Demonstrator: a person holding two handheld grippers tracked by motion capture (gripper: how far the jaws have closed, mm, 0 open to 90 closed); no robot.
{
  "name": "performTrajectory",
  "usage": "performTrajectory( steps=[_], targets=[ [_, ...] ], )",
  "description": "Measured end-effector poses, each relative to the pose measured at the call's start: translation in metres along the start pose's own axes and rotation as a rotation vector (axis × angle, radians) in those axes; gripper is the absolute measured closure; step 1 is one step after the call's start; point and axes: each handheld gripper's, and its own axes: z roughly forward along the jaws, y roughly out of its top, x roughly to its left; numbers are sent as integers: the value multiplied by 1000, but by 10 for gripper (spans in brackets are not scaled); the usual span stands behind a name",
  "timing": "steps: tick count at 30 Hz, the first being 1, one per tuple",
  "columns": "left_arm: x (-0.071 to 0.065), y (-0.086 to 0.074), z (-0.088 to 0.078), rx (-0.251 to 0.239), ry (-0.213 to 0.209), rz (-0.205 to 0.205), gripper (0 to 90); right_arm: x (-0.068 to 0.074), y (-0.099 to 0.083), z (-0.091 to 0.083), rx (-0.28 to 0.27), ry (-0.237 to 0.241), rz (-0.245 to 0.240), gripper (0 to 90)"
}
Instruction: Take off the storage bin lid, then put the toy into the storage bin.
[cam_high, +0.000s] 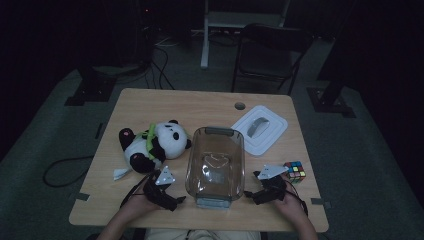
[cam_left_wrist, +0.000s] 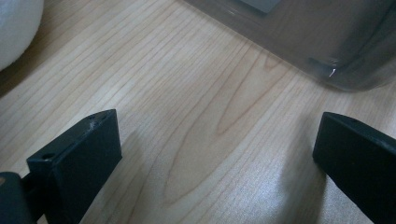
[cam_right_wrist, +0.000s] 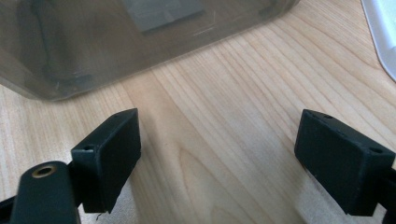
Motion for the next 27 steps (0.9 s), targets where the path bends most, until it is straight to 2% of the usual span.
performTrajectory(
  steps=[4,27],
  targets=[
    [0,0,0,0,0,0,17,2,-1,-1,0,-26,24,140],
    [1,-1,-1,0,-12,13,17,2,-1,-1,3,-24,20,127]
  ],
)
